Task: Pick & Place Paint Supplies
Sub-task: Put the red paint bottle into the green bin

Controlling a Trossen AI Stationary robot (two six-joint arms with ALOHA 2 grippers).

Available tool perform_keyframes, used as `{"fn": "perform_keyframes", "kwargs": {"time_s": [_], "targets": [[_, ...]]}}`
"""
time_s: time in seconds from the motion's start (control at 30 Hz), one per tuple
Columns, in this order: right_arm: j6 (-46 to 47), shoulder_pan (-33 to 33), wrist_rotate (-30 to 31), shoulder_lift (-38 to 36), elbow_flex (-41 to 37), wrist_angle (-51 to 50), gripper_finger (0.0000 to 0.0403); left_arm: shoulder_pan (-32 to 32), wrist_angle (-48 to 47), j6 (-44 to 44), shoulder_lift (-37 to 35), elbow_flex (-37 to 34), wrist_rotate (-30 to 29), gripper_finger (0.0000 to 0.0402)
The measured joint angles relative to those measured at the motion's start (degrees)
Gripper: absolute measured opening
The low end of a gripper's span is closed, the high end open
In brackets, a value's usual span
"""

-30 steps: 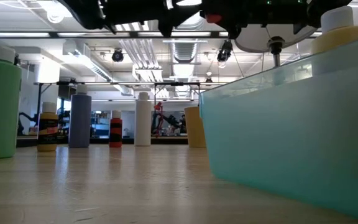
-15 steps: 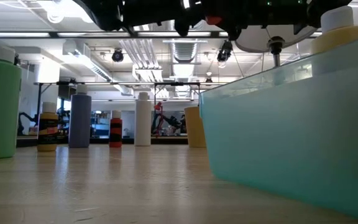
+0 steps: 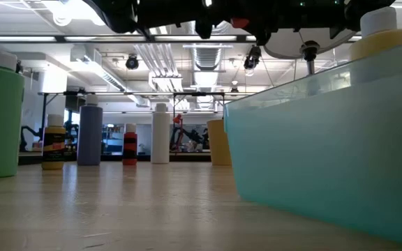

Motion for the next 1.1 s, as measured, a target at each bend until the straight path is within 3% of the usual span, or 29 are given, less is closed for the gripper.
{"fn": "perform_keyframes", "kwargs": {"time_s": [0.27, 0.67, 1.0, 1.1], "targets": [[0.27, 0.01, -0.04, 0.0, 0.0, -0.04, 0.0139, 0.02, -0.98, -0.06, 0.0, -0.07, -0.09, 0.0139], [0.22, 0.01, 0.0, 0.0, 0.0, -0.25, 0.0131, 0.02, -1.15, -0.13, -0.04, -0.03, -0.11, 0.0145], [2.43, -0.07, 0.58, -0.01, 0.0, -2.38, 0.0221, 0.0, -2.33, -0.52, -0.4, -0.07, 0.0, 0.0144], [3.38, -0.03, 0.61, -0.13, 0.48, -6.38, 0.0248, 0.36, -8.51, -0.42, -2.18, 0.89, 0.21, 0.0144]]}}
